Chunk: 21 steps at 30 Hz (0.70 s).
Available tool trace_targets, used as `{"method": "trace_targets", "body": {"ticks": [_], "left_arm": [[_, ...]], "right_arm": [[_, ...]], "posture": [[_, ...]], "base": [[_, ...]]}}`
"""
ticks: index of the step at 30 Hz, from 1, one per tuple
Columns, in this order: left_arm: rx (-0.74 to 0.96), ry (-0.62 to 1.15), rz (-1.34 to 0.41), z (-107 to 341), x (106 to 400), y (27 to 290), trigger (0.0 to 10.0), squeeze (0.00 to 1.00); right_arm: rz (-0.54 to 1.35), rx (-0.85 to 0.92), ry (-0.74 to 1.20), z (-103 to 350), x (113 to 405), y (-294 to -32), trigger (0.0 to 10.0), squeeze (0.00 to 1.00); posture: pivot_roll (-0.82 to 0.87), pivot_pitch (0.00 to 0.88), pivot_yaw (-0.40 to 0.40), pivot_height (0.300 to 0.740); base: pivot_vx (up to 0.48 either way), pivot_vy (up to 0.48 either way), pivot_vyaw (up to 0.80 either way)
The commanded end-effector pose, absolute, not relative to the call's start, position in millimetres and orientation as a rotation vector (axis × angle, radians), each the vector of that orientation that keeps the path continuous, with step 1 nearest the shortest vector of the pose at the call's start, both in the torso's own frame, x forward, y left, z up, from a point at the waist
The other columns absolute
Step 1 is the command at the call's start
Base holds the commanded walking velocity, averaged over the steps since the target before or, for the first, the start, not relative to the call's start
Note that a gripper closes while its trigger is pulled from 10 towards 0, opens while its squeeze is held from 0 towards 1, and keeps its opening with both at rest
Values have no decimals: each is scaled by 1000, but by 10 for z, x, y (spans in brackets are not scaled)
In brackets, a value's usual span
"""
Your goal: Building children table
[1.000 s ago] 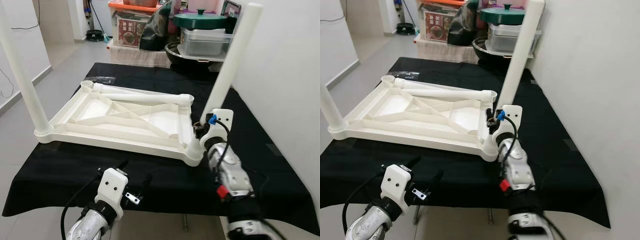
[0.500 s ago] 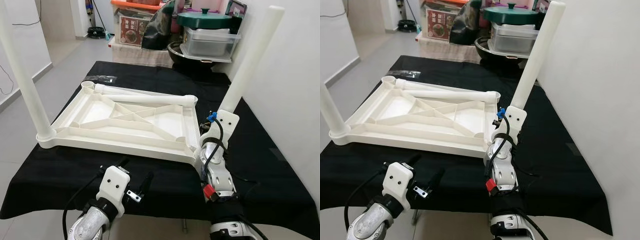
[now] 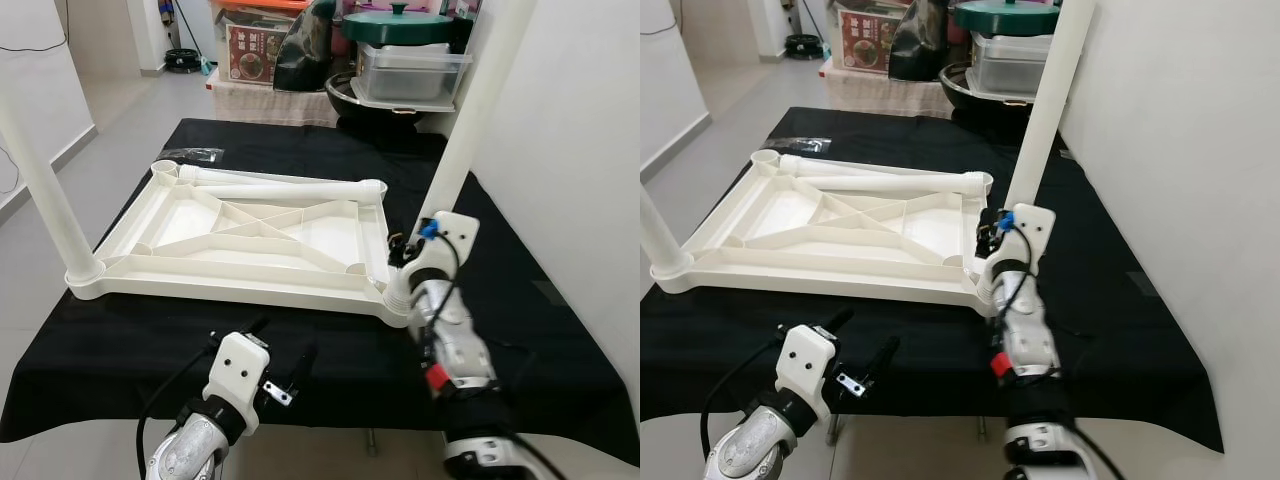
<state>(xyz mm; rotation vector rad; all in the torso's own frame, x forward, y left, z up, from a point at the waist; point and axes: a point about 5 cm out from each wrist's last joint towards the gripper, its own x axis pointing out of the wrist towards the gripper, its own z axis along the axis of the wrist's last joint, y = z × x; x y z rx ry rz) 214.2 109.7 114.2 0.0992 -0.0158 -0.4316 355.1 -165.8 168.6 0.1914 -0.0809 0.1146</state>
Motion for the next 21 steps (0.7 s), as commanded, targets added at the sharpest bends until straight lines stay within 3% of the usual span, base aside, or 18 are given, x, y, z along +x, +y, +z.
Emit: {"method": "trace_targets", "body": {"ticks": [1,5,12,16,21], "left_arm": [[99,-8,-436,1109,2140,1078,10000,0],[100,-13,-436,1110,2149,1072,10000,0],[102,-20,-439,1113,2167,1061,10000,0],[103,-26,-443,1123,2171,1046,10000,0],[103,-28,-447,1119,2166,1031,10000,0]], "right_arm": [[229,206,-96,1742,3572,-1653,10000,0],[517,168,-79,1819,3581,-1766,10000,0],[909,189,-15,1961,3612,-1687,10000,0],[1102,189,19,2026,3617,-1593,10000,0],[1208,142,19,2043,3653,-1512,10000,0]], "posture": [[105,0,-112,740],[103,0,-114,740],[124,0,-125,740],[136,0,-126,740],[149,0,-132,740]], "base": [[0,0,0],[0,0,0],[0,0,0],[0,0,0],[0,0,0]]}}
